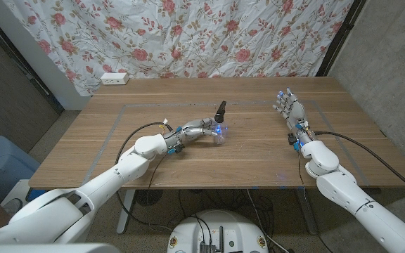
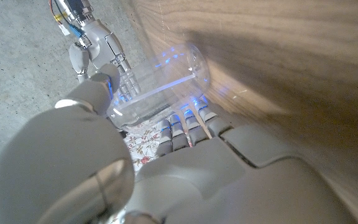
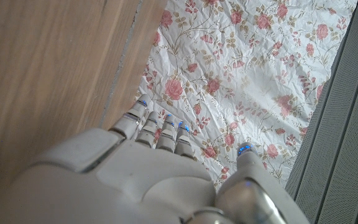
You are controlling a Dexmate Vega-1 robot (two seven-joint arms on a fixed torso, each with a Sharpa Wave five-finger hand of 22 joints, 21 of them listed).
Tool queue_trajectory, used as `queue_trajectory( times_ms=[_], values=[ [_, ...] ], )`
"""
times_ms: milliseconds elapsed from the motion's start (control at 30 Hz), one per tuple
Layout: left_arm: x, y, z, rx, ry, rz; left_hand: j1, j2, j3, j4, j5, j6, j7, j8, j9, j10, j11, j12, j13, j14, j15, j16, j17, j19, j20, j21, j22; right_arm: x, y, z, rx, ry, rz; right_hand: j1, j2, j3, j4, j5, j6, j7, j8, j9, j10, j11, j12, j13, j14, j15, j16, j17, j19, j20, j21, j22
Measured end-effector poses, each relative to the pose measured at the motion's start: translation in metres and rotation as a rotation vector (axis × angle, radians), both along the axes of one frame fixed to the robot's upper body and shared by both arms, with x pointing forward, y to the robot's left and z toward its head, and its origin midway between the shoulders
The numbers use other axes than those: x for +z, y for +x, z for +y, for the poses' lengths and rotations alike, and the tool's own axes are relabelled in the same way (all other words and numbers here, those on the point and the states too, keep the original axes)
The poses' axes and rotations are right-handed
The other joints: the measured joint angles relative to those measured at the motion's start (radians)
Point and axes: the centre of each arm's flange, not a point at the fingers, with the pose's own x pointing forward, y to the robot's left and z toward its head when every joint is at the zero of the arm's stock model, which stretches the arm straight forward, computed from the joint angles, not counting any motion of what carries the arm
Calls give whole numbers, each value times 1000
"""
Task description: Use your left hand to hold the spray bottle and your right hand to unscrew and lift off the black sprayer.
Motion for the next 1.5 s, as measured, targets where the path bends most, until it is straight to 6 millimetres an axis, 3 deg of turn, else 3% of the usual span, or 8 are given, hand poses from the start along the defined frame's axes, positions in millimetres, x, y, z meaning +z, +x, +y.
queue_trajectory(
  times_ms=[500,800,1100,1500],
  values=[
    [1,3,-5,1,-23,-14,102,0,-54,8,0,122,-44,108,36,148,-69,50,40,135,-4,20,9,77,-1,0,5,-2,-2,-2,-4,8,-4,-11,11,0,0,0,0,0,0,0,0,0,0,0,0,0,0,-5,0,7,0,0],
    [3,4,-7,6,-23,-35,150,30,-95,12,0,157,-62,174,73,245,-94,93,83,223,-4,58,28,127,-1,7,9,-4,-3,-3,-6,12,-6,-11,11,-2,-2,0,0,0,0,0,0,0,0,0,0,0,0,-5,0,7,0,0],
    [4,6,-10,13,-23,-42,186,53,-136,15,0,195,-70,239,112,325,-114,146,125,296,-7,97,53,186,-3,23,14,-5,-4,-4,-8,16,-5,-11,11,-2,-2,0,0,0,0,0,0,0,0,0,0,0,0,-5,0,7,0,0],
    [5,8,-12,33,-40,-54,227,75,-166,16,-4,212,-82,287,145,339,-103,189,169,334,-9,123,76,218,-5,30,19,-5,-6,-5,-10,21,-6,-11,11,2,-7,0,0,0,0,0,0,0,4,0,0,0,0,-9,7,14,0,1]
  ],
)
